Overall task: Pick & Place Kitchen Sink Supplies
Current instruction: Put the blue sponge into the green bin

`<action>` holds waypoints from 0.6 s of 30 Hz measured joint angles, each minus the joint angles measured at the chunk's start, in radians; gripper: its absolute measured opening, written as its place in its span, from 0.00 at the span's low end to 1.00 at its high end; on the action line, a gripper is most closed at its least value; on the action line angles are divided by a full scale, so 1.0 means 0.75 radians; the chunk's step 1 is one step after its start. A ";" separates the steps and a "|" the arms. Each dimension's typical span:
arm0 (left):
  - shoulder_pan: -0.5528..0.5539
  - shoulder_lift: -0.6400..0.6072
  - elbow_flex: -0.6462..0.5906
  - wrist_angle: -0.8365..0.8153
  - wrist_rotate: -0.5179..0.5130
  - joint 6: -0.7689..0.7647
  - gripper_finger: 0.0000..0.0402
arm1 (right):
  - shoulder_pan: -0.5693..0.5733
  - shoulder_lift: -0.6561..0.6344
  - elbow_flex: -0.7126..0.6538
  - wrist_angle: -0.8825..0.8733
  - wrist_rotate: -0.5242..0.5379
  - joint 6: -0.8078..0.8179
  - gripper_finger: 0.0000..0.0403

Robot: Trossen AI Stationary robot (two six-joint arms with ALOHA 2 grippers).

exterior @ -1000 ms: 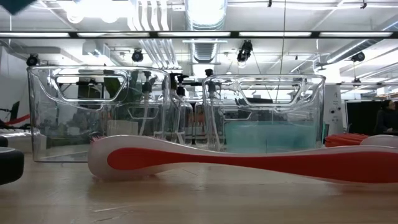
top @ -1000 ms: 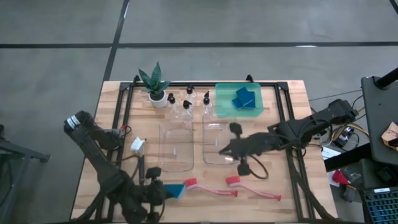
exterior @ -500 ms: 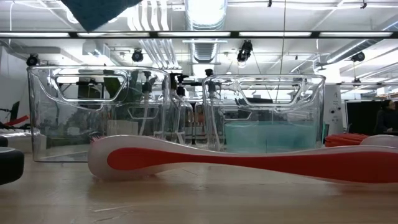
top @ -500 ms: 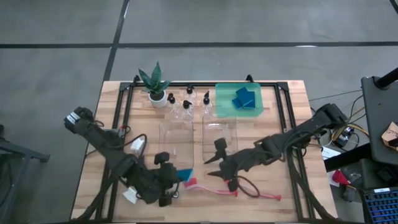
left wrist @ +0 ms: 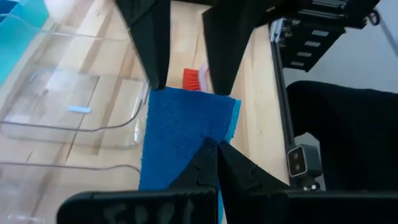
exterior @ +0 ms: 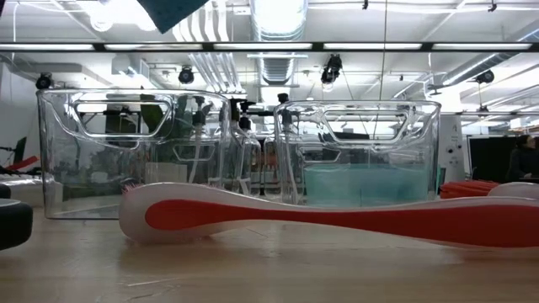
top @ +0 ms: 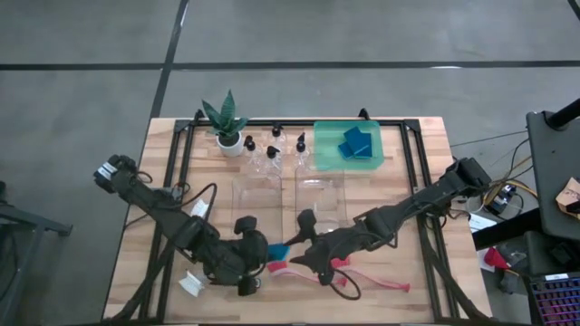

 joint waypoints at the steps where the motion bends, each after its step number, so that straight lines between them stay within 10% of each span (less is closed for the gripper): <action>1: 0.003 0.000 0.000 0.002 0.000 0.005 0.00 | 0.000 0.006 0.008 0.001 0.000 -0.003 0.53; 10: 0.015 -0.002 0.000 0.077 0.002 0.079 0.00 | -0.003 0.025 0.014 0.002 -0.003 0.008 0.49; 18: 0.030 -0.002 0.000 0.104 -0.007 0.148 0.00 | -0.012 0.025 0.013 -0.002 -0.003 0.071 0.28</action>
